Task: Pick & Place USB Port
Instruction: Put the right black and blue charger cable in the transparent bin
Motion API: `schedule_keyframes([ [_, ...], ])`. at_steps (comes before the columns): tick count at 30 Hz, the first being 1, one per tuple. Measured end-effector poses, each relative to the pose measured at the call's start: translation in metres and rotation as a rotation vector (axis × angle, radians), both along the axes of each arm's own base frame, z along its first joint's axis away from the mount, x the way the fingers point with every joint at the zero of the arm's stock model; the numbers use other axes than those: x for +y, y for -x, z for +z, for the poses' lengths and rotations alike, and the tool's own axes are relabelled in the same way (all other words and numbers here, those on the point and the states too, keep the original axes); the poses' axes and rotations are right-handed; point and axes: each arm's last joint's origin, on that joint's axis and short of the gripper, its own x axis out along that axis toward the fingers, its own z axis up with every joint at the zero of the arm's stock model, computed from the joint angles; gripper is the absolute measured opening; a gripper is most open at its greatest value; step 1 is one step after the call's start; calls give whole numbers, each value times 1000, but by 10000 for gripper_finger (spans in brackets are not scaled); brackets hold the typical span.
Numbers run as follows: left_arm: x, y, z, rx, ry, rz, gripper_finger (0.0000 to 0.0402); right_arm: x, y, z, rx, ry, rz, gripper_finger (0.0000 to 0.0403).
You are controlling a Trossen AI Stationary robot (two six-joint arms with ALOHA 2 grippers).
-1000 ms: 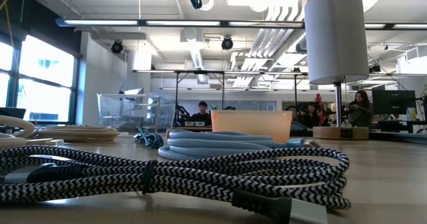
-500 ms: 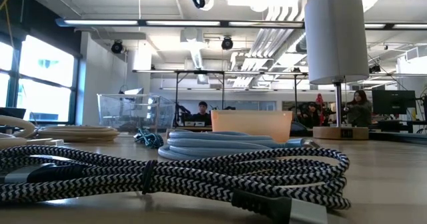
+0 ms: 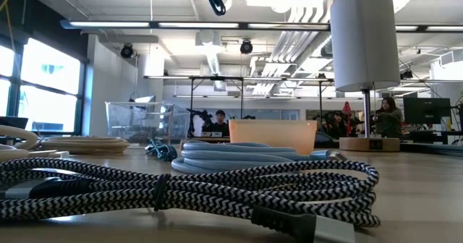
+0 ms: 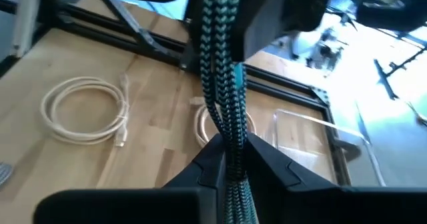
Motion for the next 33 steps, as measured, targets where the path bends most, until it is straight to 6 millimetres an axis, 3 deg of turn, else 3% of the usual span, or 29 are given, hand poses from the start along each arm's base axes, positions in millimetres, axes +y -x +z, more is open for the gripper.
schedule_keyframes([
  [8,3,14,-6,102,-26,100,15,-5,11,6,12,74,-217,118],
  [17,15,35,-23,342,-156,452,14,-9,45,17,92,1,-362,202],
  [24,43,43,-41,558,-224,662,14,-9,55,15,150,-71,-413,208],
  [29,70,47,-45,653,-410,702,14,-7,55,8,184,-124,-393,198],
  [33,92,49,-50,716,-452,739,33,-6,55,6,201,-157,-374,191],
])
